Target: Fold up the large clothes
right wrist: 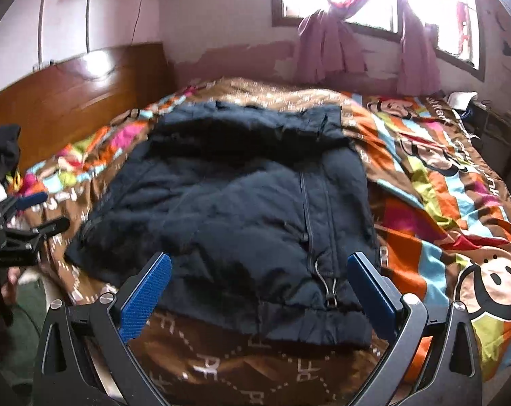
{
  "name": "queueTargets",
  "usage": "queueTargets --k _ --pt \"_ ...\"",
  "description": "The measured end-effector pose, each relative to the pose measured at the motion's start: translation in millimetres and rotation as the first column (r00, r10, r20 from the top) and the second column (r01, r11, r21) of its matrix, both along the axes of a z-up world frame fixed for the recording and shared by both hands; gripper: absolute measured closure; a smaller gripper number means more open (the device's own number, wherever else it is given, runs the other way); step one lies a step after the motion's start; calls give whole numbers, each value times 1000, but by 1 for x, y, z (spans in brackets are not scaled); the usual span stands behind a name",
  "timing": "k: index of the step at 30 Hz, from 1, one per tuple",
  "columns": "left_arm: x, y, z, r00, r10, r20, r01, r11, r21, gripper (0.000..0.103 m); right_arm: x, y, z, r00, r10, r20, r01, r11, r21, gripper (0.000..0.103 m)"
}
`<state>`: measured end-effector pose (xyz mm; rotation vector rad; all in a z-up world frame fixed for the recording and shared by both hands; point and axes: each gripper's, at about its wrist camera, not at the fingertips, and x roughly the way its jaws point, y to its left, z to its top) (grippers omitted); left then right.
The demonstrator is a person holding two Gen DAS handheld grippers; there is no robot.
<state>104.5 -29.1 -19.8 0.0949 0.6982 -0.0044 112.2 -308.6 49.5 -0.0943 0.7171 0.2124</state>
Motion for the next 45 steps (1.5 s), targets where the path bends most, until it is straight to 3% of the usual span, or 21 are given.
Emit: queueTargets --k 18,26,31,38,42,45 --pt "-7 5 -41 991 -18 -131 26 998 55 0 -5 13 -53 976 90 -197 -114 987 -112 1" --pt "-3 3 -55 984 -16 -177 27 998 64 0 6 17 -73 967 30 -254 -90 970 -228 1" --pt "-1 4 -60 982 -16 -189 27 998 55 0 22 22 -95 951 -15 -308 -93 938 -333 1" --pt "-1 9 -63 980 -17 -199 21 1000 16 0 38 37 -110 975 -34 -220 -79 870 -486 1" --pt "-2 11 -63 981 -14 -192 15 1000 7 0 44 36 -96 987 -33 -159 -40 898 -437 2" --pt "-2 11 -62 982 -20 -185 20 1000 -5 0 52 31 -73 989 -18 -150 -33 944 -329 2"
